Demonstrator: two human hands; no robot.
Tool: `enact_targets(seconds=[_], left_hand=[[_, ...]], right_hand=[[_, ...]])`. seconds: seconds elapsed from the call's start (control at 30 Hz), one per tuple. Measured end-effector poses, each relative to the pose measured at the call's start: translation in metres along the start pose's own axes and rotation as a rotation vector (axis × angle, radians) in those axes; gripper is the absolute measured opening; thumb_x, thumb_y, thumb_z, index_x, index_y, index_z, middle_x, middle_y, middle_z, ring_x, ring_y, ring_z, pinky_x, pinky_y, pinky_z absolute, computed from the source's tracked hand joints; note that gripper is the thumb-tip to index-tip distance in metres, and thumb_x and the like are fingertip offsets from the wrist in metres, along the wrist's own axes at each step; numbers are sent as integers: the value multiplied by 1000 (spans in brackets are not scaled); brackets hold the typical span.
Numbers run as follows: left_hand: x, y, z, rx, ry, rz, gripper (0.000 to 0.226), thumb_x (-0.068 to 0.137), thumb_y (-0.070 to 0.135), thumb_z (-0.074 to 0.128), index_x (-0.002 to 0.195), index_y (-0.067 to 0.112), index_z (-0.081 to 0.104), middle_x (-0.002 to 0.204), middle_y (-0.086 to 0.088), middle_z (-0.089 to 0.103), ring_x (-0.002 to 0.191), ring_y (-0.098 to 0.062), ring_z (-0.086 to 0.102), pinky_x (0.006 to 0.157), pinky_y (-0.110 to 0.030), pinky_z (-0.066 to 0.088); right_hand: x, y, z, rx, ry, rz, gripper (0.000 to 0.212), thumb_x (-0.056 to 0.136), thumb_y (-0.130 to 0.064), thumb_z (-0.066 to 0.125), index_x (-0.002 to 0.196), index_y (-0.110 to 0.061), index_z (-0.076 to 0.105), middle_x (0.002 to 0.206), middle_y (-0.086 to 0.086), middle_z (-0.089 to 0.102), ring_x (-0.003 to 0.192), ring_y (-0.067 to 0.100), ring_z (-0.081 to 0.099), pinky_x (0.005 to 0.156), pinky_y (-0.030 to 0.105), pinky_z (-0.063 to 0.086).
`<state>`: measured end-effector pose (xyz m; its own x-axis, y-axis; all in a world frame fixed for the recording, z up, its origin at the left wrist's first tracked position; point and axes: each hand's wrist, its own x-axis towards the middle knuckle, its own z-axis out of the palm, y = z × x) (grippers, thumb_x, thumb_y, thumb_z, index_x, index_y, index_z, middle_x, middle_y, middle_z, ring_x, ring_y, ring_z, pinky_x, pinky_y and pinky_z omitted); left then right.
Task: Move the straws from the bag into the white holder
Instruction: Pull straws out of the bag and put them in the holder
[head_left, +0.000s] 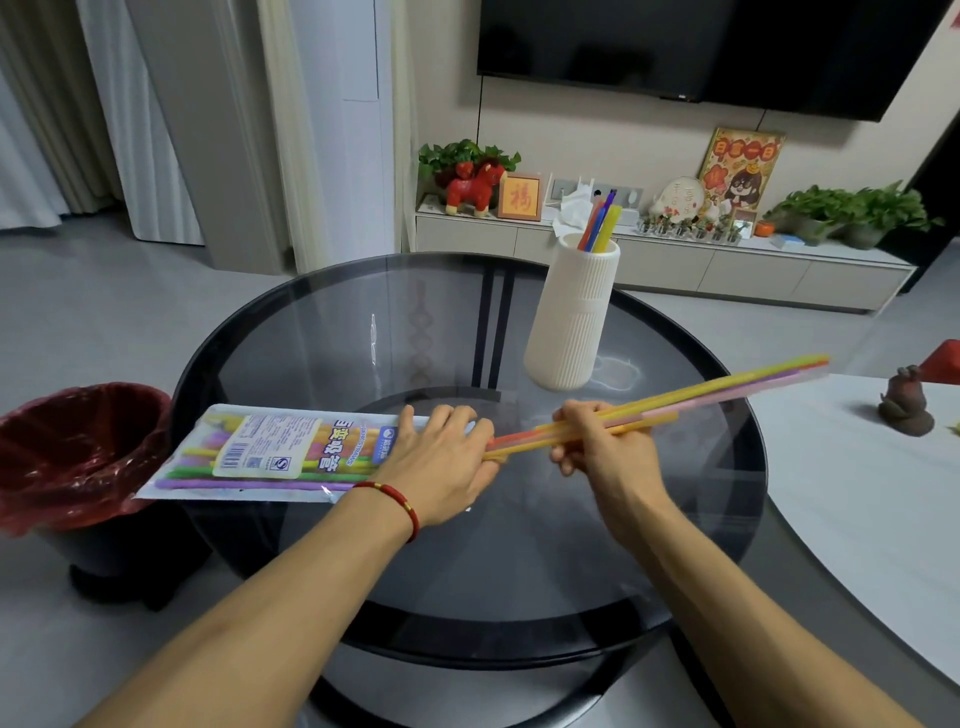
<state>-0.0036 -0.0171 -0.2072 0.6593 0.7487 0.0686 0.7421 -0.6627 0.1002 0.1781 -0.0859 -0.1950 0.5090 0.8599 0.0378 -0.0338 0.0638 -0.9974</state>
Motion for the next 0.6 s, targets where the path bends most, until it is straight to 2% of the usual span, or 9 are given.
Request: enact_targets(seconds=[0.23, 0.33, 0.43, 0.53, 0.6], left_hand=[[1, -8, 7, -2, -52, -43, 31, 100, 48, 36, 124, 29, 45, 140, 0, 41, 133, -24, 36, 111, -64, 21], [1, -10, 9, 5, -51, -34, 32, 100, 47, 37, 126, 30, 44, 139, 0, 41, 132, -23, 37, 111, -65, 21], [1, -11, 9, 22, -63, -32, 34, 100, 47, 37, 128, 30, 43, 140, -1, 41, 132, -24, 37, 110, -65, 23], [1, -10, 9, 29, -61, -31, 34, 99, 46, 38, 129, 31, 43, 139, -1, 41, 132, -25, 38, 110, -65, 23], [0, -10, 8, 28, -58, -29, 35, 99, 46, 38, 130, 30, 43, 139, -2, 41, 132, -25, 37, 110, -65, 22]], right_hand=[[21, -58, -79, -305, -24, -148, 22, 97, -11, 61, 84, 2, 73, 58, 15, 69, 46, 20, 62, 46, 24, 52], [28, -92, -92, -569, -125, -224, 25, 100, -18, 63, 84, -2, 74, 64, 18, 72, 50, 23, 66, 50, 24, 55], [40, -113, -82, -875, -218, -253, 24, 99, -22, 67, 80, -9, 73, 61, 9, 74, 49, 20, 69, 50, 20, 55], [41, -95, -60, -1006, -276, -197, 22, 97, -23, 69, 79, -12, 72, 60, -1, 74, 48, 12, 70, 50, 17, 56], [37, -69, -51, -984, -287, -149, 20, 97, -21, 69, 80, -10, 72, 60, 2, 74, 51, 16, 72, 52, 22, 60]])
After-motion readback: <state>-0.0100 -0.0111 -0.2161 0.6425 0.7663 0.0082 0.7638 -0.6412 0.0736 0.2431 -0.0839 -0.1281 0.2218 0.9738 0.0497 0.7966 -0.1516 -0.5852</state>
